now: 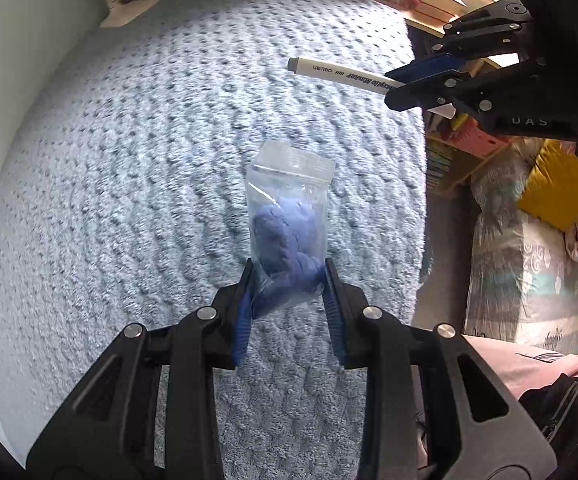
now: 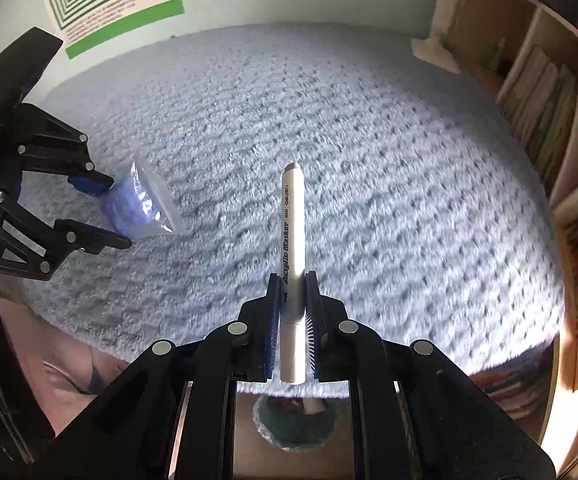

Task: Collect trash
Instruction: 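Lift the bag and marker and carry them over the teal bin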

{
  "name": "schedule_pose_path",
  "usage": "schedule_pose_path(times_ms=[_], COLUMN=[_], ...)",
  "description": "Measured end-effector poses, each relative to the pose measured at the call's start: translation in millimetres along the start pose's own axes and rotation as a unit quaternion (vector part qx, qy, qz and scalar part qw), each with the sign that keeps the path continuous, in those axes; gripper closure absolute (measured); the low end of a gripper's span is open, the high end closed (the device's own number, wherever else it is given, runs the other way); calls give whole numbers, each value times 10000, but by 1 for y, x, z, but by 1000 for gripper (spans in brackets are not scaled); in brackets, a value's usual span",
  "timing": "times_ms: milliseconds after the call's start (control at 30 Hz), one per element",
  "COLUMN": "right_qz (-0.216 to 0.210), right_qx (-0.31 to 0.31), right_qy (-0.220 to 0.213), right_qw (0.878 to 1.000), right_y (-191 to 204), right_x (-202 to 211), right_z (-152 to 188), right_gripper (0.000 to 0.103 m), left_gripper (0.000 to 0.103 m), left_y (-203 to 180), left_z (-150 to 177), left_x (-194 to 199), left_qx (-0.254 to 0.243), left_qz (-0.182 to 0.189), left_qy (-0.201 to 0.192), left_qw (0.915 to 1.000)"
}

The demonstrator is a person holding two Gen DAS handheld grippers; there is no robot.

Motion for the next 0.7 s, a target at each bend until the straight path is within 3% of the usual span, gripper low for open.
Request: schedule_pose_path(times_ms=[167,367,700], right_qz=[267,528,404], right_qx=[-741,-1574,-2606], right_qy=[97,142,246], right_qw=[9968,9860,9643], right_y=[3,-2,-17], right_x=[24,54,58], right_z=[66,150,259], right_gripper=[89,90,91], left_gripper=[74,74,74], left_y=[-48,-122,-235], left_z=[-6,-16,-24], left_x=[-2,-13,-51], left_qx=[-795,-1630,-2384], left_qz=[237,463,890], left_qy=[66,128,529], left_qw=[9965,9854,9656])
Point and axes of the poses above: each gripper's, at about its wrist camera, not at the fingertips, and x roughly against the way its jaws point, y to its left, z to its underside, the point moved 2 cm from there along -x, roughly the way its jaws point, and after that the axes turned 3 degrees about x, right-handed, at the moved point
